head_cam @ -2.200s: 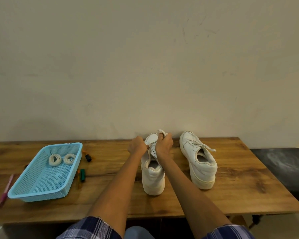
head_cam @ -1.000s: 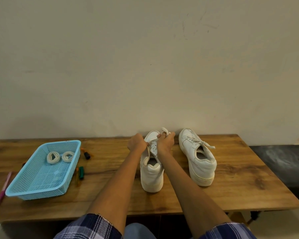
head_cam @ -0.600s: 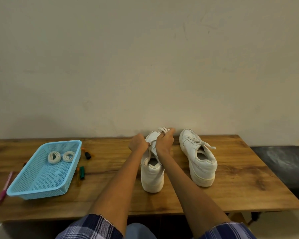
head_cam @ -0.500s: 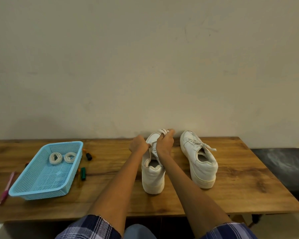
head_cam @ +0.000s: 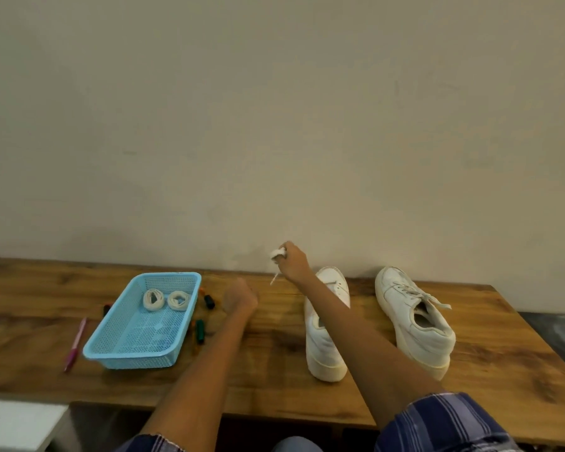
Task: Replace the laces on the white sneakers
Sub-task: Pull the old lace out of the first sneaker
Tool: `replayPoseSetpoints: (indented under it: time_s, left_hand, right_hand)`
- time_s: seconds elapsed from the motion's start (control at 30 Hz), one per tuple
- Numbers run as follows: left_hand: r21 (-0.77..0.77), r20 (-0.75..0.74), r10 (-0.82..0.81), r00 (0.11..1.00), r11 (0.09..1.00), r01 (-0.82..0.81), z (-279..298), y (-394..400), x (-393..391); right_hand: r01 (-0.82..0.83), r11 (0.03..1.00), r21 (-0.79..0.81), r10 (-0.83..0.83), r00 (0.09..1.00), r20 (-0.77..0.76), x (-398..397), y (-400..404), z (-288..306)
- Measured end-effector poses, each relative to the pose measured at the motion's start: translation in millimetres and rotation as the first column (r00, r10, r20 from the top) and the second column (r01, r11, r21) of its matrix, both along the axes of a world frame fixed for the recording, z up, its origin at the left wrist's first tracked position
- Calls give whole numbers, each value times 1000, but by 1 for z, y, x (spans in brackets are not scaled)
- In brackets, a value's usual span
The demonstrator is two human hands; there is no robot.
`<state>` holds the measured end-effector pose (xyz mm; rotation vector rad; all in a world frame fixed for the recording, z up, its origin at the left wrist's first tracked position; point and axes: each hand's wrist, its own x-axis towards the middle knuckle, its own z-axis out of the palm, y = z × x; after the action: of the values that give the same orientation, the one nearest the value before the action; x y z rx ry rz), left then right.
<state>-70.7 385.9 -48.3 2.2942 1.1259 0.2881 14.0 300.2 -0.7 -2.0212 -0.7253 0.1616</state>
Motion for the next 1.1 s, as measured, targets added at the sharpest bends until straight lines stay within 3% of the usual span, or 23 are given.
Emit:
replayPoseSetpoints:
  time_s: [0.13, 0.3, 0.47, 0.6, 0.67, 0.77, 0.8, 0.93, 1.1]
  left_hand:
    - [-1, -27, 44, 999, 999, -44, -14, 15, -11]
    - [-1, -50, 81, 995, 997, -81, -28, 32, -18]
    - [8, -42, 65, 997, 998, -65, -30, 40, -21]
    - [-57, 22, -6, 1000, 998, 7, -29, 39, -18]
    - [-75, 36, -32, 999, 997, 35, -30, 36, -16]
    - [-97, 32, -24, 999, 995, 27, -26, 31, -17]
    - [-95, 23, -13, 1000, 995, 15, -25, 31, -17]
    - [-38, -5, -16, 1000, 999, 16, -21, 28, -20]
    - [21, -51, -21, 998, 1000, 22, -3, 14, -18]
  right_hand:
    - [-78, 983, -165, 76, 997, -14, -5, 23, -31]
    - [-36, 998, -47, 34, 998, -43, -11, 47, -42]
    - [-156, 933, -326, 157, 987, -23, -7, 55, -52]
    - [-130, 951, -280, 133, 991, -11, -4, 58, -40]
    - [-150, 897, -415, 171, 985, 13, -2, 58, -38]
    - [-30, 693, -721, 227, 957, 178, -3, 56, -36]
    - [4, 689, -725, 219, 952, 214, -3, 54, -35]
    - [-9, 821, -571, 145, 970, 194, -4, 47, -36]
    - [12, 878, -478, 92, 977, 193, 1, 23, -28]
